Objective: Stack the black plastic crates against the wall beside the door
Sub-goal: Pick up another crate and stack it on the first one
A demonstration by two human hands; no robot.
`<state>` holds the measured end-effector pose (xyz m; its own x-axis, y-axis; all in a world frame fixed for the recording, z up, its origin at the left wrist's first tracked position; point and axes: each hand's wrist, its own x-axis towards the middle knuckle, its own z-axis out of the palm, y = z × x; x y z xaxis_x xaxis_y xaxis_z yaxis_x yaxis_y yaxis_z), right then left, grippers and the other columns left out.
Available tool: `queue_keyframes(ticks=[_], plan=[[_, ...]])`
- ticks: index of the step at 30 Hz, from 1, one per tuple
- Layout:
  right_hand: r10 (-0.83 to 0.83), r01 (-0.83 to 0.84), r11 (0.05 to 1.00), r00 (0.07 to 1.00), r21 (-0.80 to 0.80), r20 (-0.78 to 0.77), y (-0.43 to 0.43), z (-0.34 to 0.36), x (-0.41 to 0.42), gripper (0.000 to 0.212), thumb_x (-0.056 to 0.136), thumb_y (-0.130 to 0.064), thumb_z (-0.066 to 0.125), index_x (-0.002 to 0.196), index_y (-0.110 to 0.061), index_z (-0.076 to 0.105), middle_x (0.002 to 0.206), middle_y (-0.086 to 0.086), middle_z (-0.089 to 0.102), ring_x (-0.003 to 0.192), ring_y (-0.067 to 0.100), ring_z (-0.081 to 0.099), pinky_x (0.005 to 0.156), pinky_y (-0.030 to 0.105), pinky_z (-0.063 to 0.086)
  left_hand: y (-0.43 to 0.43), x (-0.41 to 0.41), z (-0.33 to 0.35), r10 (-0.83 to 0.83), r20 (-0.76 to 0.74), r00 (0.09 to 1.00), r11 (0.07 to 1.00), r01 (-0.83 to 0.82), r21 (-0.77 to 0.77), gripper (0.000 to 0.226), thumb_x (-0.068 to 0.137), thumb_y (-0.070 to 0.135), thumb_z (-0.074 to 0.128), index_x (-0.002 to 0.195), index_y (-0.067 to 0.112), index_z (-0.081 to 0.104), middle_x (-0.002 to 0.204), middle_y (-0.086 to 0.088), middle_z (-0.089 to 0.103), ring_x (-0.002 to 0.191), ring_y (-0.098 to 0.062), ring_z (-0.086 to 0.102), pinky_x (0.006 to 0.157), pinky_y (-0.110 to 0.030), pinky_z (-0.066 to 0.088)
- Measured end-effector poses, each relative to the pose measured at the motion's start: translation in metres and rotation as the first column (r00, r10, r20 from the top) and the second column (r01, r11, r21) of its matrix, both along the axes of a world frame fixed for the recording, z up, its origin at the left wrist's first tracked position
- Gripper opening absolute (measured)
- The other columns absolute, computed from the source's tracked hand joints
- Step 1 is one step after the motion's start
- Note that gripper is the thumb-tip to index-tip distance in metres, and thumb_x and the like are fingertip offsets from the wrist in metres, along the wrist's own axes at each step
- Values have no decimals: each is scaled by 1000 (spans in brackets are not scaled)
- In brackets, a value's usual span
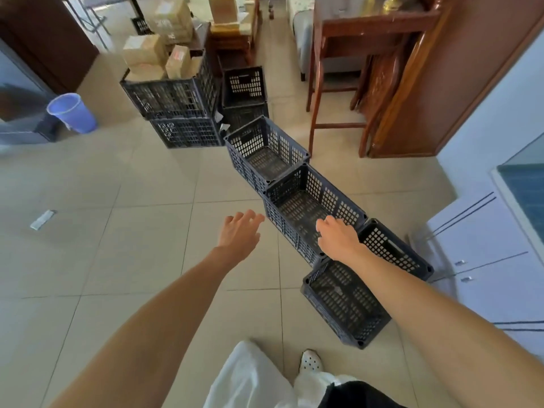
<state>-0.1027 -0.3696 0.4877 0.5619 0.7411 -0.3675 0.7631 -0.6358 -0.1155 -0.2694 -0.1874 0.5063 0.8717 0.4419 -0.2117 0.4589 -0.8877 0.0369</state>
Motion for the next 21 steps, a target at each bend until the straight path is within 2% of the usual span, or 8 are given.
queue_keyframes(ticks=[6,12,17,21], plan=[[29,-32,999,998,-34,-62,112,-22,37,32,97,-21,44,129,-14,45,130,9,46,119,30,47,92,46,44,116,37,-22,23,-15,1000,1000,-23,-13,43,98,28,52,141,27,46,143,1,48,127,-24,50,103,-39,36],[-66,60,997,992,-54,-104,251,-30,89,30,96,-19,44,126,-14,45,129,9,45,119,31,46,91,46,43,269,90,-31,-29,-44,999,999,28,-18,42,97,27,53,139,26,48,140,-1,50,123,-26,52,102,-41,38],[-149,159,983,983,95,-107,372,-23,131,21,97,-23,46,116,-15,50,121,8,51,113,30,52,84,43,47,382,157,-24,-107,-40,993,994,107,3,42,96,26,54,138,24,49,140,-3,52,122,-27,53,102,-42,39],[-157,166,982,982,90,-106,436,-33,164,20,96,-23,48,114,-17,51,119,7,51,111,28,52,83,42,48,438,203,-34,-145,-53,988,989,143,-41,44,96,26,55,139,25,49,142,-3,52,125,-27,52,103,-43,40]])
